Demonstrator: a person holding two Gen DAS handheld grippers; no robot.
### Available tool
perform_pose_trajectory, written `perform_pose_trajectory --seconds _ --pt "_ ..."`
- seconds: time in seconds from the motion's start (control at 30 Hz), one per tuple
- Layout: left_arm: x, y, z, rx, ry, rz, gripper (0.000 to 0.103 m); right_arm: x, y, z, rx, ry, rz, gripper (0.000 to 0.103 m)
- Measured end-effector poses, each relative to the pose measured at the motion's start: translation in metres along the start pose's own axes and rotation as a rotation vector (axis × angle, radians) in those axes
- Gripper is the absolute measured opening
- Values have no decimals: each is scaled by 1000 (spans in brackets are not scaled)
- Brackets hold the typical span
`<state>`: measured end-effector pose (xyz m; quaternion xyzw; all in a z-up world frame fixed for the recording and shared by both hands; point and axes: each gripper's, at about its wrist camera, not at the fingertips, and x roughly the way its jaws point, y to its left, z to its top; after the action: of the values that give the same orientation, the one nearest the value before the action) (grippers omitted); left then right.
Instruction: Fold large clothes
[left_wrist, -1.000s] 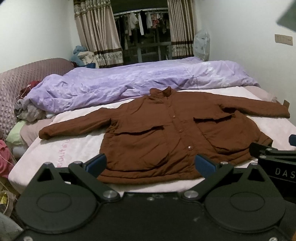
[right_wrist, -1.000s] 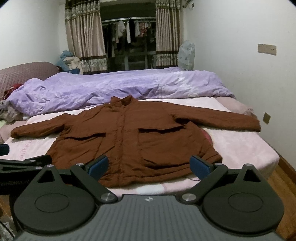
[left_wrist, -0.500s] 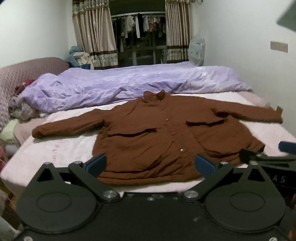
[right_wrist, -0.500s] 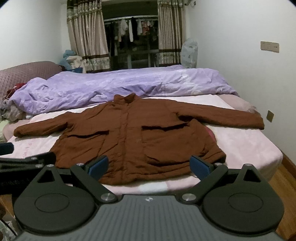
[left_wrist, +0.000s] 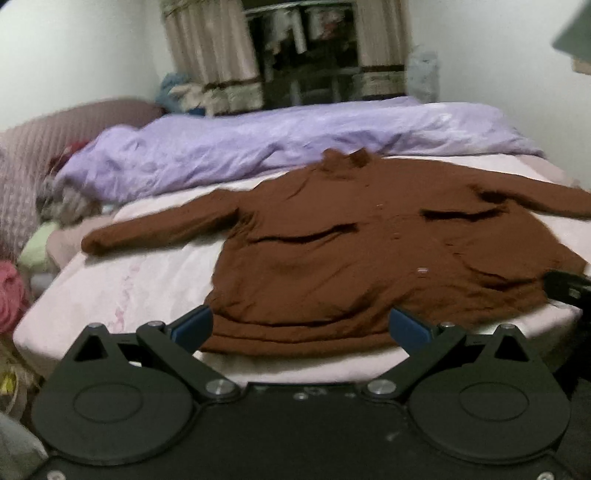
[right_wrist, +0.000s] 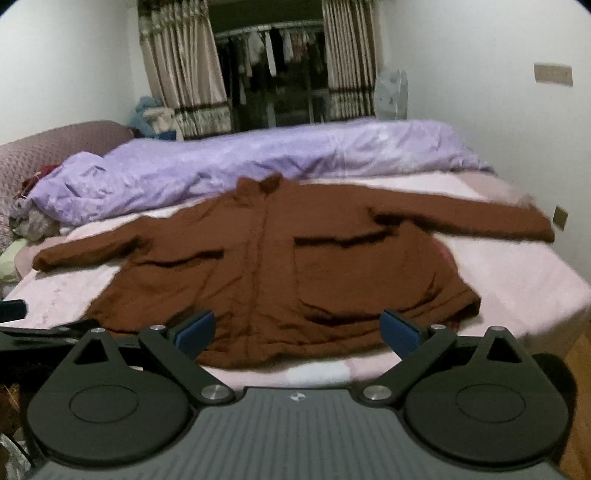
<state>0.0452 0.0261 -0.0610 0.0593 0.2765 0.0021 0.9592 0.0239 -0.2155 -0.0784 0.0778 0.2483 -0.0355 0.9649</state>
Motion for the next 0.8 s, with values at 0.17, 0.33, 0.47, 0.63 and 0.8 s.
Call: perform_pose_trajectory --seconds 0.17,0.33,0.47,0.63,0.8 --pt "58 46 19 -119 38 34 103 45 -19 7 2 52 -60 103" --pt "141 147 43 -250 48 163 103 80 -36 23 13 88 -139 103" --pt "222 264 61 -390 82 319 103 106 -49 40 35 110 -184 103" --pt "305 372 79 -502 169 451 103 137 -58 58 55 124 -235 103" --pt "359 443 90 -742 177 331 103 165 -67 65 66 159 -270 103"
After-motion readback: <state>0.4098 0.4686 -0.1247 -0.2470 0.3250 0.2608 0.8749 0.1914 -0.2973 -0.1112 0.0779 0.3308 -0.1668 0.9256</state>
